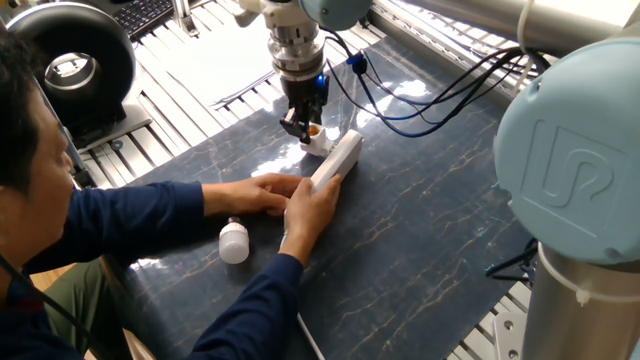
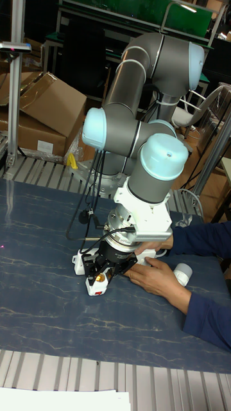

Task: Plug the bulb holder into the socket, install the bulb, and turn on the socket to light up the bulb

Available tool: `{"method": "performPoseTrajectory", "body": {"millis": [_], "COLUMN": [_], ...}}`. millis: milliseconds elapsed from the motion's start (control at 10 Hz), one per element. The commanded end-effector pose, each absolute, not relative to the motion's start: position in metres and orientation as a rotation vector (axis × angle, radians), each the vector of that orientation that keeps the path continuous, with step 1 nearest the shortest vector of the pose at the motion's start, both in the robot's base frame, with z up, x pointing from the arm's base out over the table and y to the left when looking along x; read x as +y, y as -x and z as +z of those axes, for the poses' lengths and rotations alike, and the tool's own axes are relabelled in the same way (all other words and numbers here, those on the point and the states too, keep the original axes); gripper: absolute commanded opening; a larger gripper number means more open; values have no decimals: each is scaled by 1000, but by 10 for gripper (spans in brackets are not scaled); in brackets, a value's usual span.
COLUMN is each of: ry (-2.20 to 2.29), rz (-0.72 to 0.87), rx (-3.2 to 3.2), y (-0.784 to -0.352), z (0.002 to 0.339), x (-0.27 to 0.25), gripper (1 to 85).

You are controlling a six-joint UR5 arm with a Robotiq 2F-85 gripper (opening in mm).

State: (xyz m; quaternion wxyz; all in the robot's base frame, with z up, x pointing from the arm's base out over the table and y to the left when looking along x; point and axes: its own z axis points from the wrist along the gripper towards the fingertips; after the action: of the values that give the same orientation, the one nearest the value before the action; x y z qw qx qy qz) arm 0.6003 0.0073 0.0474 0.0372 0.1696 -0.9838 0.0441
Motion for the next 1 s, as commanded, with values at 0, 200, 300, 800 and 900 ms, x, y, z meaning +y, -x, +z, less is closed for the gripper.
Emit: {"method": "performPoseTrajectory", "body": {"millis": [0,200,300,800,900], "ry": [-525,-521,-519,-527,-544], "rz": [118,100,104,90,79], "rx": [-3028,-3031,-3031,-3024,-3033], "y": [-601,-599,-599,-590,-590], "z": [46,45,45,50,47], "x": [6,7,7,12,12], "gripper": [13,13,13,13,13]}}
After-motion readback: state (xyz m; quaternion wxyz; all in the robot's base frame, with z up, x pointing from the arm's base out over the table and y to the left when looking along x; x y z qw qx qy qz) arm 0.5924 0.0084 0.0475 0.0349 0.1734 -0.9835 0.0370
